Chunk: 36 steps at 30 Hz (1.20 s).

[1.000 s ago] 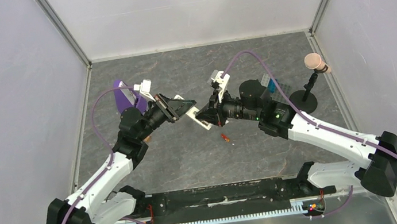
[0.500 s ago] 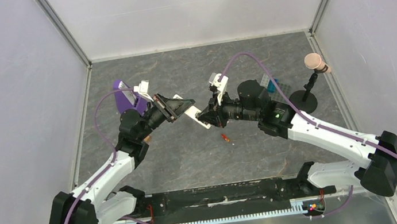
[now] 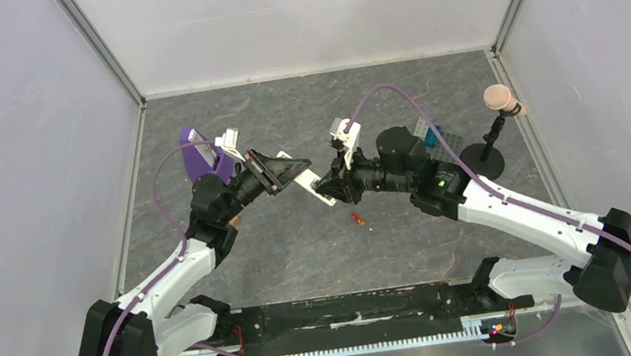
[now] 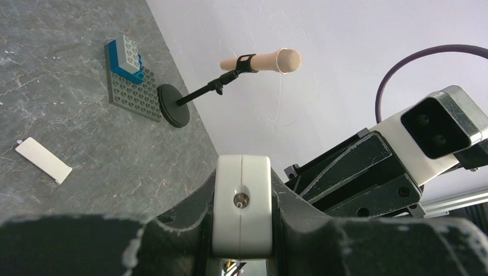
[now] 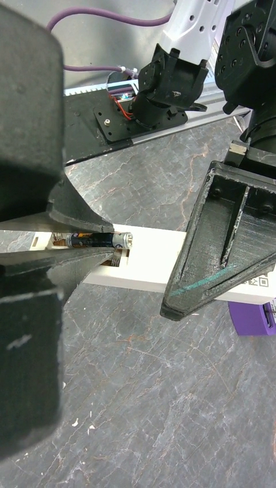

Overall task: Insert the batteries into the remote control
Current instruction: Load the battery into the remote control.

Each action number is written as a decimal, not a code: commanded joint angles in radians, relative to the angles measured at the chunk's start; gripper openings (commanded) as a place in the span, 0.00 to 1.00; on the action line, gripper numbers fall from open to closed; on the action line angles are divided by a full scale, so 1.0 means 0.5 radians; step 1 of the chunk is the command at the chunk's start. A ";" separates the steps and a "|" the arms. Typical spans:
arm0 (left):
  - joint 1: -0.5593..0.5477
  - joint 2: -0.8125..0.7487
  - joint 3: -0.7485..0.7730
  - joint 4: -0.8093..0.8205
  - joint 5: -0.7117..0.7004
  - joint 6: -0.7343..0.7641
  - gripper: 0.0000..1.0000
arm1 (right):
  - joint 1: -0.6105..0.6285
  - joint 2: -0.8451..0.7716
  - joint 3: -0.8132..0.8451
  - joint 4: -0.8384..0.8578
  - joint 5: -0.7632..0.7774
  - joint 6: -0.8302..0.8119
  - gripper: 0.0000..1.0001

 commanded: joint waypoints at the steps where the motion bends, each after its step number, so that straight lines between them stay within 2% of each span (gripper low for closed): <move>1: 0.014 -0.017 0.024 0.246 0.013 -0.121 0.02 | 0.015 -0.002 0.067 -0.124 -0.052 -0.060 0.13; 6: 0.021 -0.018 0.024 0.251 0.021 -0.116 0.02 | 0.015 -0.004 0.073 -0.166 -0.067 -0.103 0.09; 19: 0.027 -0.012 0.023 0.254 0.042 -0.059 0.02 | 0.016 -0.007 0.072 -0.226 -0.036 -0.096 0.08; 25: 0.029 -0.005 0.018 0.236 0.041 -0.027 0.02 | 0.016 -0.017 0.125 -0.223 0.045 0.045 0.32; 33: 0.027 -0.003 0.015 0.245 0.024 -0.018 0.02 | 0.011 -0.135 0.188 -0.164 0.019 0.269 0.53; 36: 0.027 -0.017 0.010 0.252 0.014 -0.022 0.02 | 0.010 -0.204 0.194 -0.164 0.083 0.373 0.68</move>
